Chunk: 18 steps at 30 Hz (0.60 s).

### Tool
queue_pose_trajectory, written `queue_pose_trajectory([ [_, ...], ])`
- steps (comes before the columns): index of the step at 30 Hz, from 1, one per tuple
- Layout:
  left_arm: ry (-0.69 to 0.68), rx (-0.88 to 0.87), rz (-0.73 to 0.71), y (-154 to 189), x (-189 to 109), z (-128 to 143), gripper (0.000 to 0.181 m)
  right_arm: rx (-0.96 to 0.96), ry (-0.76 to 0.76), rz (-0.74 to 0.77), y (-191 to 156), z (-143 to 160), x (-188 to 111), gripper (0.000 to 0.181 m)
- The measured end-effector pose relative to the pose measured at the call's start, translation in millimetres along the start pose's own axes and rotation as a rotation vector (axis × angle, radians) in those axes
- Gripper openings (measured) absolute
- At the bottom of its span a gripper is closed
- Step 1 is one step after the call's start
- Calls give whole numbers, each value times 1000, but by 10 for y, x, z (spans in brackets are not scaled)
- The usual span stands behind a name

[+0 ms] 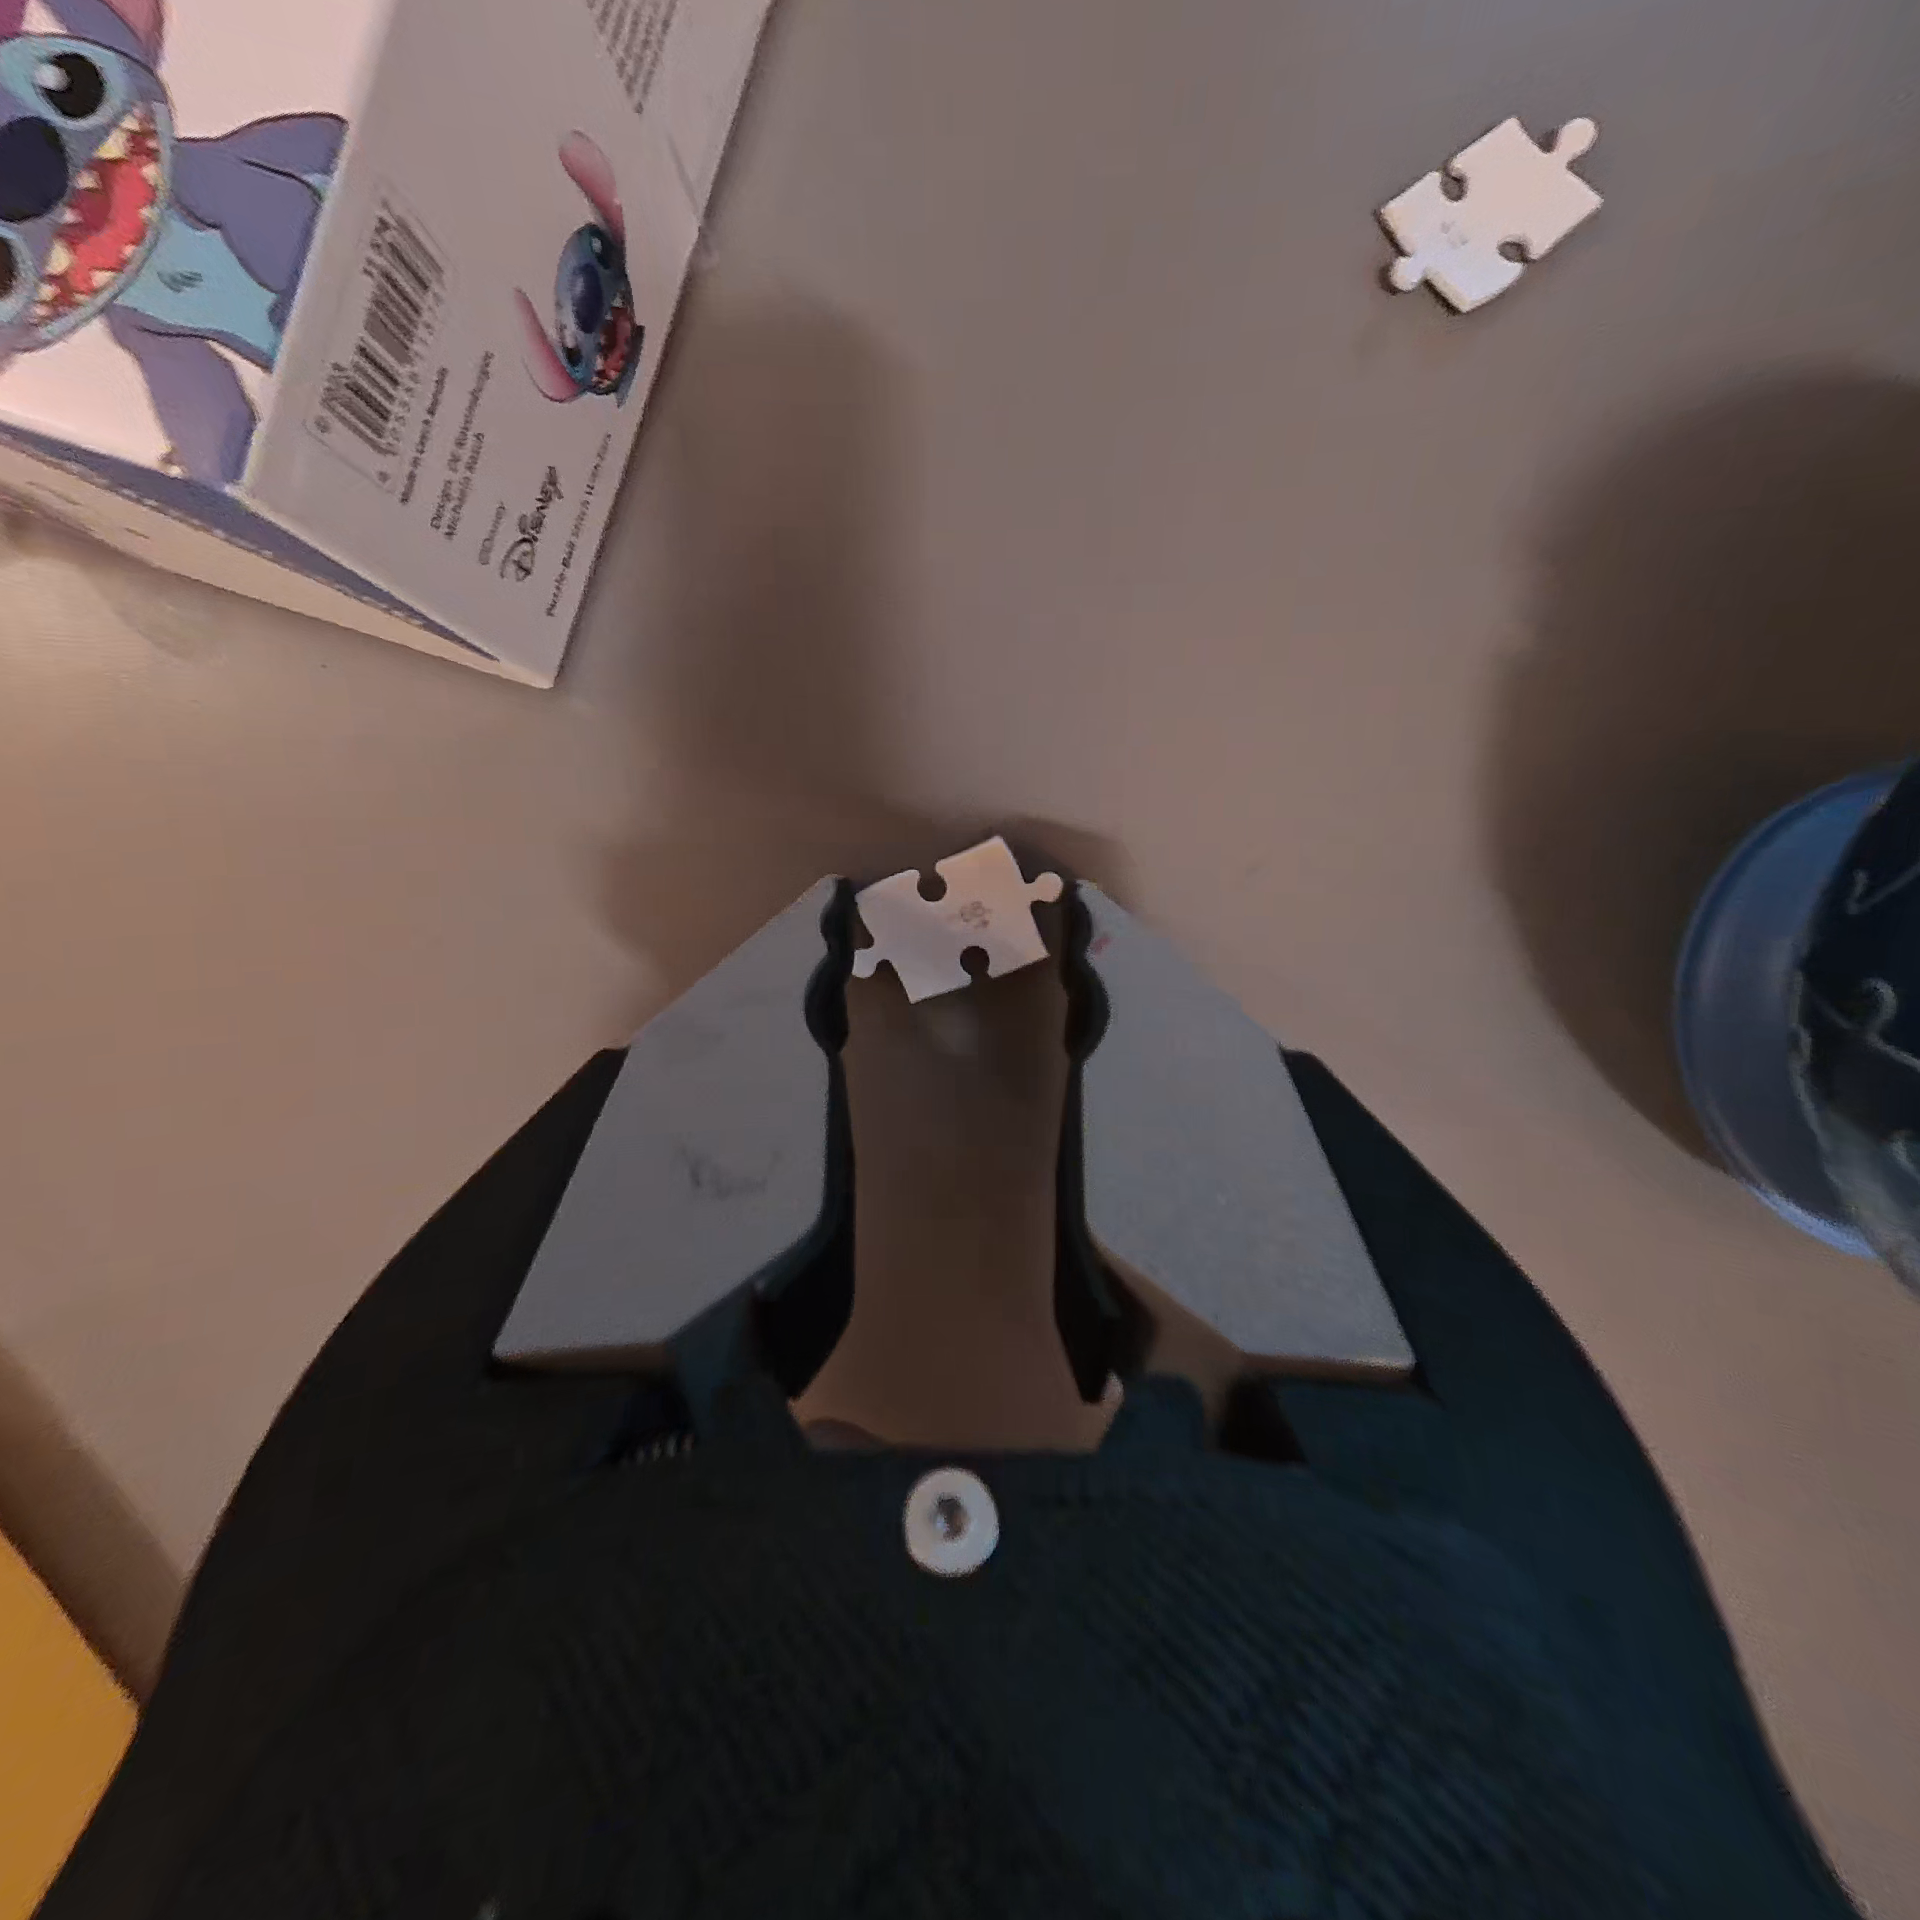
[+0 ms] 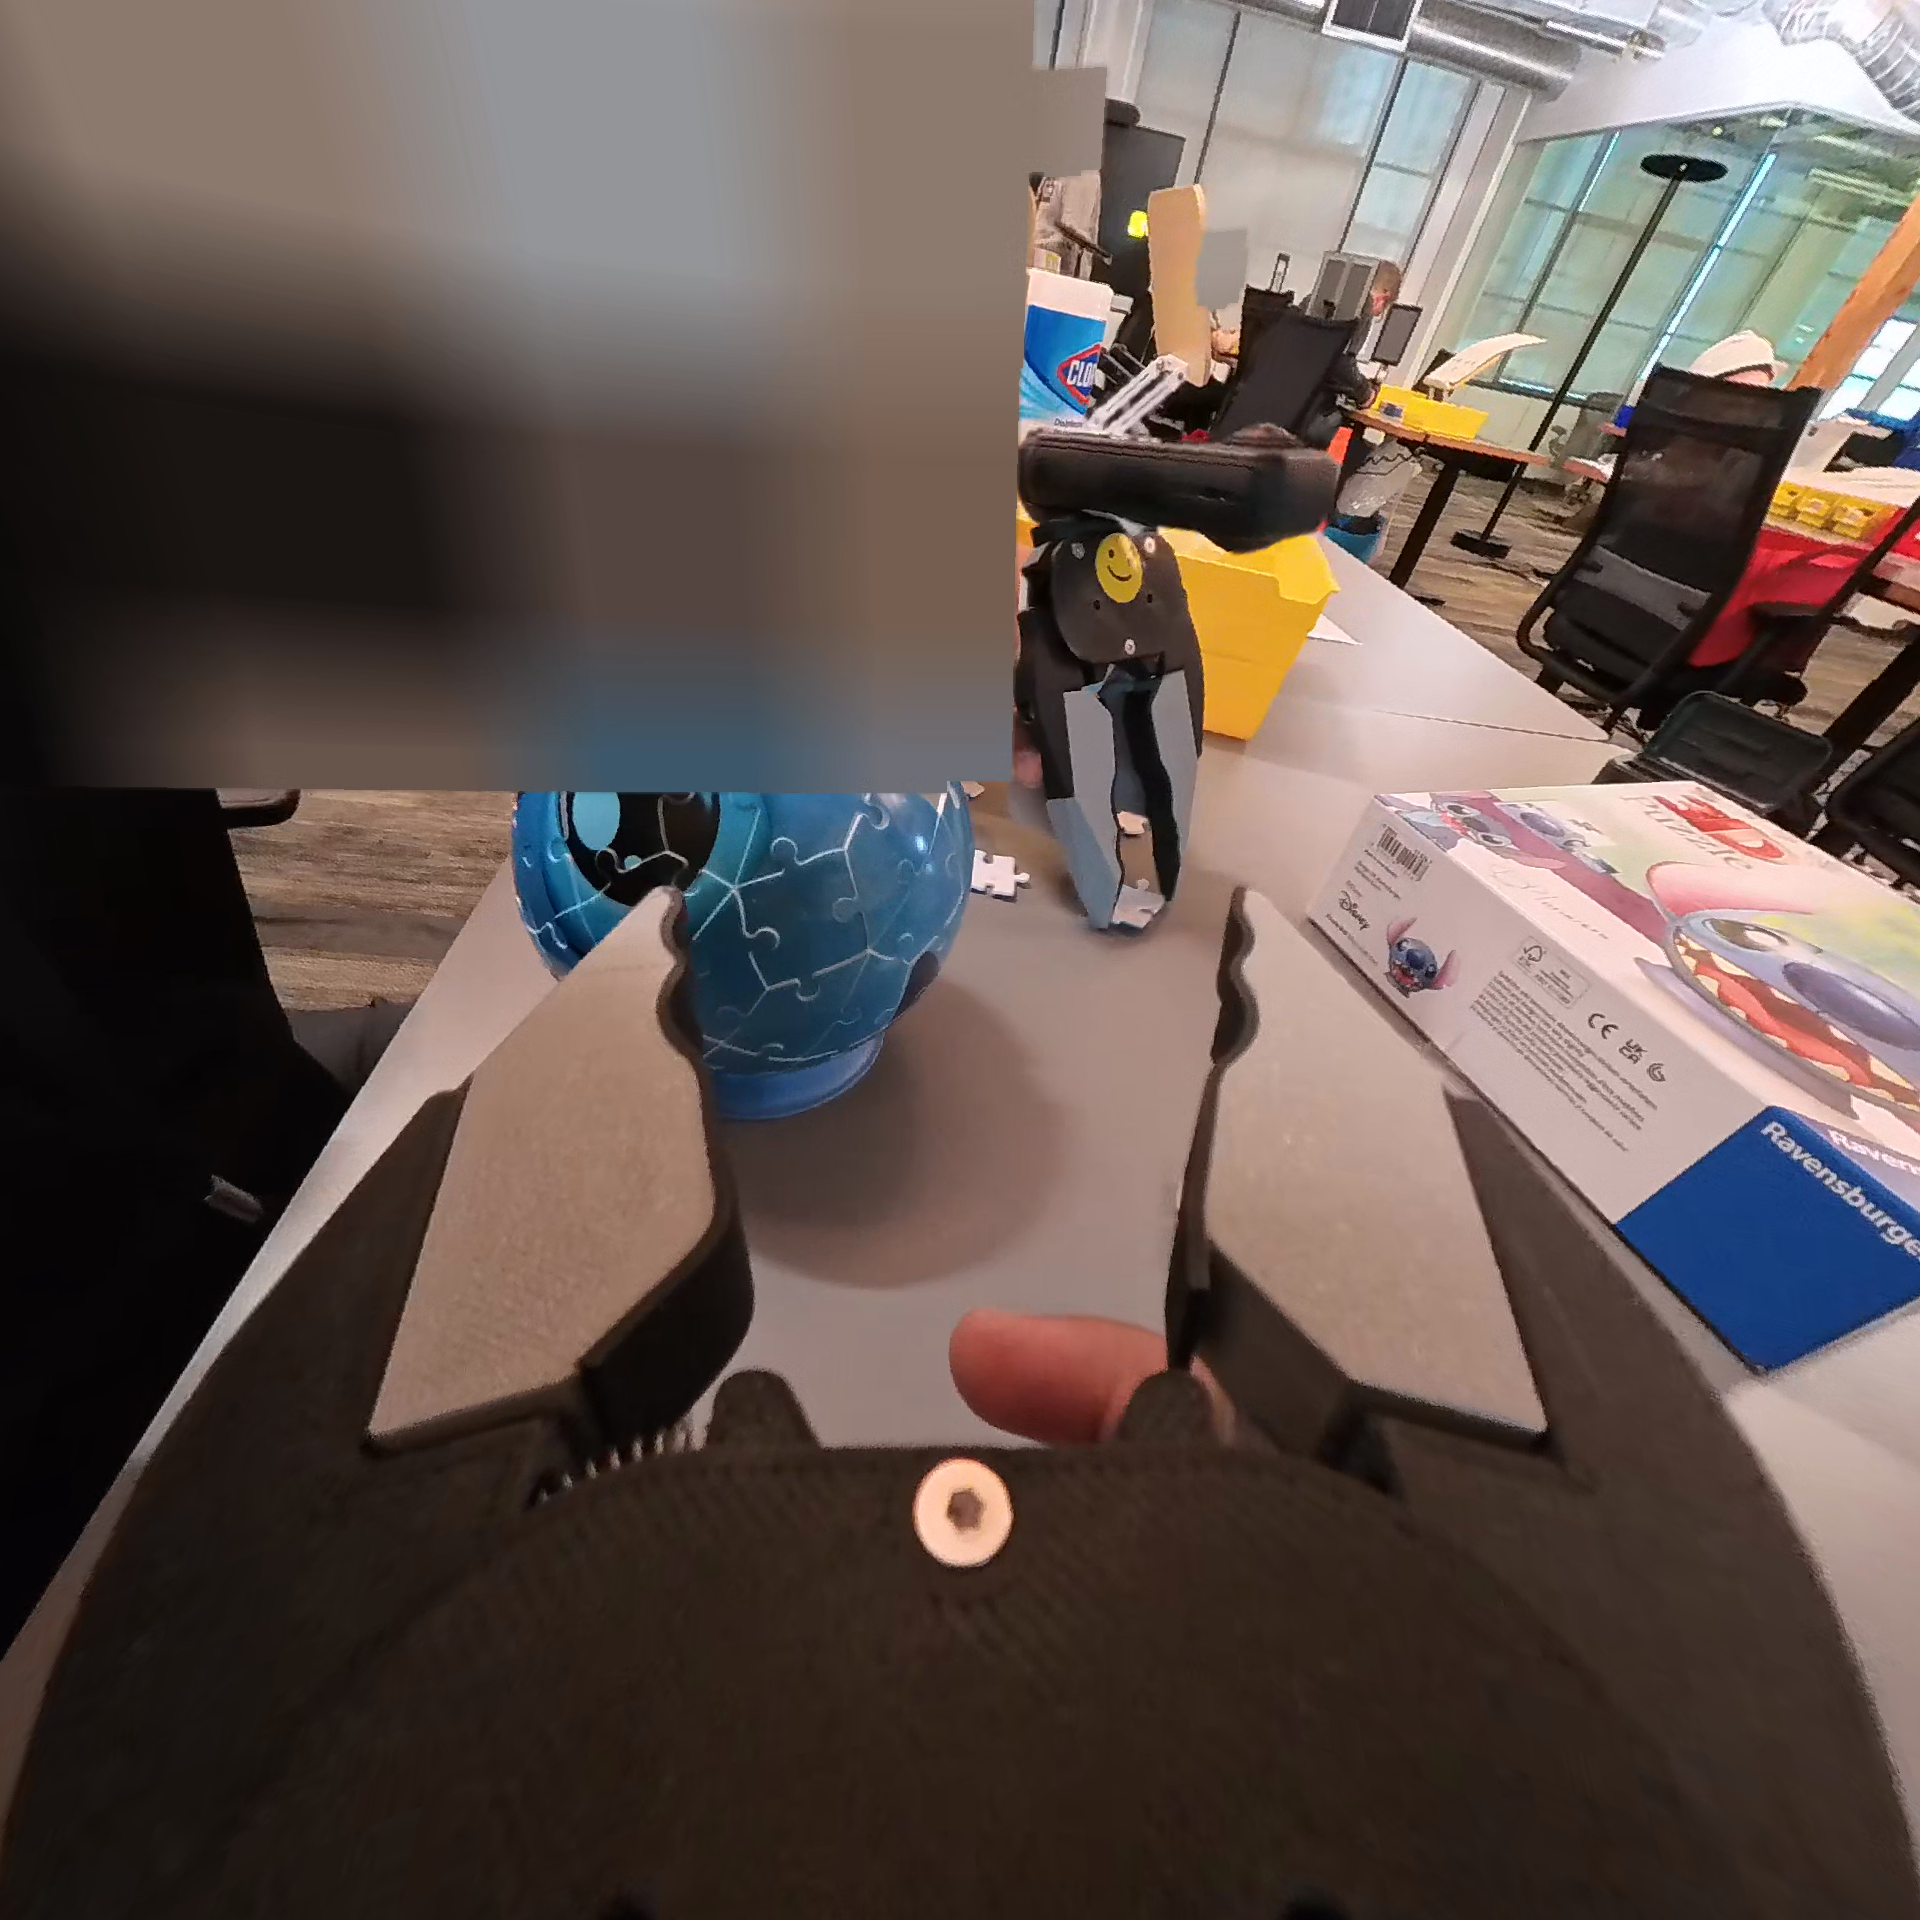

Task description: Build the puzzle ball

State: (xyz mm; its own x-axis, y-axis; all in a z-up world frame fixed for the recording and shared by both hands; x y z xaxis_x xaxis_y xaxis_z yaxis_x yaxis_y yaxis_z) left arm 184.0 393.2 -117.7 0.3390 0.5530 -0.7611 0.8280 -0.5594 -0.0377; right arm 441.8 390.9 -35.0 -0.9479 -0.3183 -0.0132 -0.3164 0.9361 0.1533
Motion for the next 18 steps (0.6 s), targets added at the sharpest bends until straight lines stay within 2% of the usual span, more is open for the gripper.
queue_pose_trajectory([
  [2, 41, 25, -58, -41, -30, -23, 37, 19, -16, 25, 44, 40, 25, 96],
  [4, 157, 69, -102, -46, -118, -150, 37, 49, -65, 110, 182, 106, 54, 89],
  [7, 396, 233, -190, 67, -351, -468, 37, 142, -96, 244, 470, 144, 83, 76],
  [10, 568, 446, -348, 239, -553, -758, 38, 251, -90, 322, 756, 89, 119, 58],
  [13, 606, 609, -509, 340, -583, -909, 38, 304, -73, 315, 954, -35, 305, 44],
  [18, 661, 697, -604, 455, -545, -976, 38, 388, -102, 232, 1092, -114, 870, 45],
])
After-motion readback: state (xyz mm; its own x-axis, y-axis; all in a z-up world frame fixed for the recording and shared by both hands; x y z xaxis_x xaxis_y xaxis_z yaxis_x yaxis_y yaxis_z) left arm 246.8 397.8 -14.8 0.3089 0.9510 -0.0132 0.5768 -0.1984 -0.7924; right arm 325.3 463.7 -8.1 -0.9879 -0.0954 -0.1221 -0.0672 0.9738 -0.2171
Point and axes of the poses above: each gripper's, where its closed fingertips meet, x out along the fingers, z out of its underside, y = z × x across the jaws, the point moved 6 cm from there along -x, back along the fingers, and after that the axes turned 7 degrees about y, right-handed, at the moved point
